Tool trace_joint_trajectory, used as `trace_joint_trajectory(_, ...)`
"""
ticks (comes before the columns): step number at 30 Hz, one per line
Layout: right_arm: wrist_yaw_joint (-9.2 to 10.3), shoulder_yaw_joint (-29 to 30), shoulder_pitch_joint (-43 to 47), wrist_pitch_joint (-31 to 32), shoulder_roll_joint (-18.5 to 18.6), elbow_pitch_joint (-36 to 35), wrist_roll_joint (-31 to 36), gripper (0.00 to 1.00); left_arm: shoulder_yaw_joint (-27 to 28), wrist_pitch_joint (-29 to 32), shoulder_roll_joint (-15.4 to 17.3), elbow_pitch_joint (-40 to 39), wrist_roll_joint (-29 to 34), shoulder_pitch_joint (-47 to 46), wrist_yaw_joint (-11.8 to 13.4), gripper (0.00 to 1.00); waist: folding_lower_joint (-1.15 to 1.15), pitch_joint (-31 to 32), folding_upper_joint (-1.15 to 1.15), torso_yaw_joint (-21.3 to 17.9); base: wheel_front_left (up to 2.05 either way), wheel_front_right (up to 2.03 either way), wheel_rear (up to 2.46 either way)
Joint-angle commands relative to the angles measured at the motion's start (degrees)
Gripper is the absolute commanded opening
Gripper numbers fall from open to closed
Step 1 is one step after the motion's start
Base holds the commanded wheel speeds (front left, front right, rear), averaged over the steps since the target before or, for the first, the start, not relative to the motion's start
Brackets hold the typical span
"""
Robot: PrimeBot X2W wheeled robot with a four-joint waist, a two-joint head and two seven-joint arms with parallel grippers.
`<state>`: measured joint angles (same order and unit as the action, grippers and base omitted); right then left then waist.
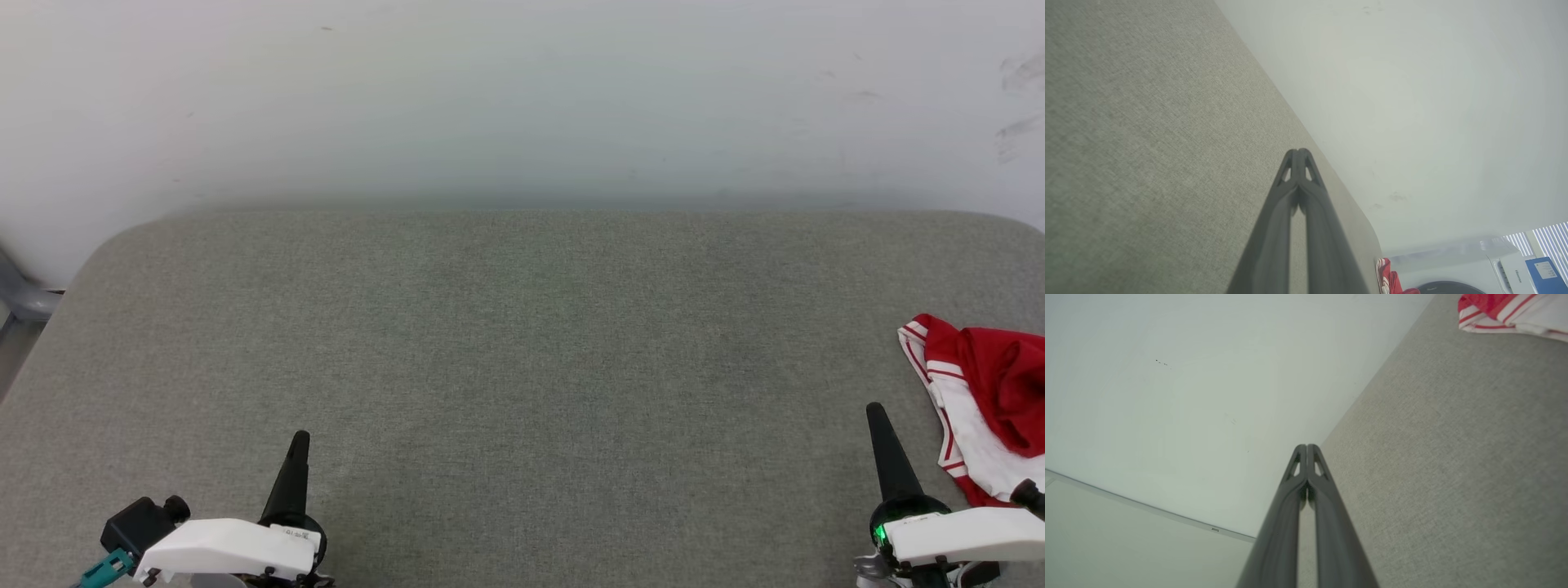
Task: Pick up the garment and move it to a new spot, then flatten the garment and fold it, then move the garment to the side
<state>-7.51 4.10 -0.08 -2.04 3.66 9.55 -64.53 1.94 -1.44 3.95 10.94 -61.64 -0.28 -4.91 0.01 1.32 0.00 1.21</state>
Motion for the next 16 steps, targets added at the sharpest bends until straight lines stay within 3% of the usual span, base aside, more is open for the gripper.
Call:
trace_joint_trajectory(1, 0.01, 0.1, -1.6, 0.4, 0.5, -0.1, -1.7, 0.0, 0.3, 0.5, 0.0, -0.2, -1.7, -1.4, -0.4, 0.0, -0.01, 0.0, 0.0, 0.0, 0.0, 0.0, 0.0)
trace_joint_trajectory(16, 0.01, 0.5, -3.1, 2.6, 0.4, 1.2, -10.0, 0.0, 1.6, 2.7, -0.2, 0.8, -10.7, -3.0, -1.2, 0.0, -0.01, -0.4, 0.0, -0.3, 0.0, 0.0, 0.0)
